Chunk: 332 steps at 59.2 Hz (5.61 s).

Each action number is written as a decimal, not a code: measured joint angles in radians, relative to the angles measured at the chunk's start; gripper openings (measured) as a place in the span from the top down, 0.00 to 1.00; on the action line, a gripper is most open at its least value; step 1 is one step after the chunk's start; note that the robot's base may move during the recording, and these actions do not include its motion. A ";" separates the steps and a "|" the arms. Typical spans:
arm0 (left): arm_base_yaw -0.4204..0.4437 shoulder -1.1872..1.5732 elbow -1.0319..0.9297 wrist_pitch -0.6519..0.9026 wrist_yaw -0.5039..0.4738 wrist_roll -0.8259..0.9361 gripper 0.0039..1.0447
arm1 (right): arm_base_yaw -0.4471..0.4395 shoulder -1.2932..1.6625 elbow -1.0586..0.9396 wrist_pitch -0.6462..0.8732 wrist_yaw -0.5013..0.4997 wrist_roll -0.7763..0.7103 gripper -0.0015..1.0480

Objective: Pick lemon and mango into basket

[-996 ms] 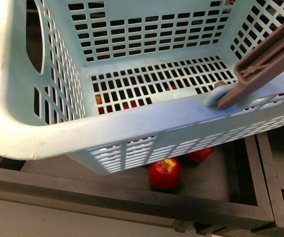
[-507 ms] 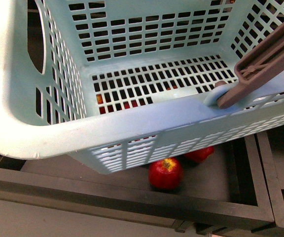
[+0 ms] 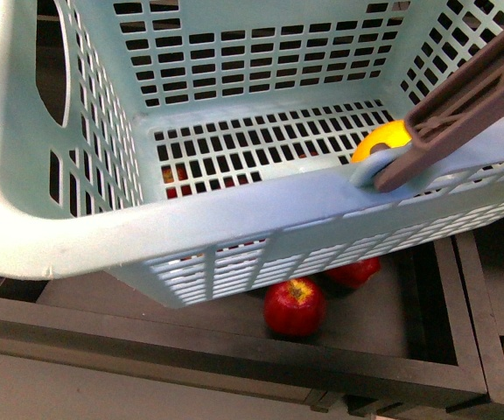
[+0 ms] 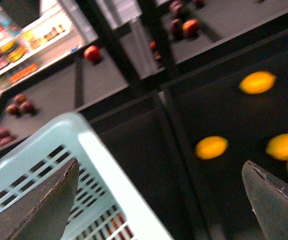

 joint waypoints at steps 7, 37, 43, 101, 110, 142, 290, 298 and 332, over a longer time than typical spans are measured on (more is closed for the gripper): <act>0.000 0.000 0.000 0.000 0.001 0.000 0.94 | -0.135 -0.120 -0.156 0.192 -0.278 -0.222 0.26; -0.001 0.000 0.000 0.000 0.005 0.000 0.94 | -0.035 -0.410 -0.475 0.225 -0.240 -0.462 0.98; -0.001 0.000 0.000 0.000 0.000 0.000 0.94 | -0.034 -0.458 -0.504 0.206 -0.238 -0.463 0.98; -0.012 0.000 0.000 0.000 0.018 -0.010 0.94 | -0.033 -0.510 -0.529 0.183 -0.234 -0.464 0.08; -0.005 0.000 0.000 0.000 0.003 -0.008 0.94 | -0.033 -0.510 -0.529 0.183 -0.234 -0.464 0.08; -0.003 0.000 0.000 0.000 0.008 -0.002 0.94 | -0.030 -0.510 -0.531 0.183 -0.237 -0.464 0.08; -0.002 0.000 0.000 0.000 0.004 0.000 0.94 | -0.195 1.231 0.323 0.062 -0.195 -0.746 0.08; -0.002 0.000 0.000 0.000 0.004 0.000 0.94 | -0.187 1.281 0.377 0.040 -0.192 -0.720 0.08; -0.002 0.000 0.000 0.000 0.004 0.000 0.94 | -0.171 1.410 0.539 -0.007 -0.189 -0.623 0.22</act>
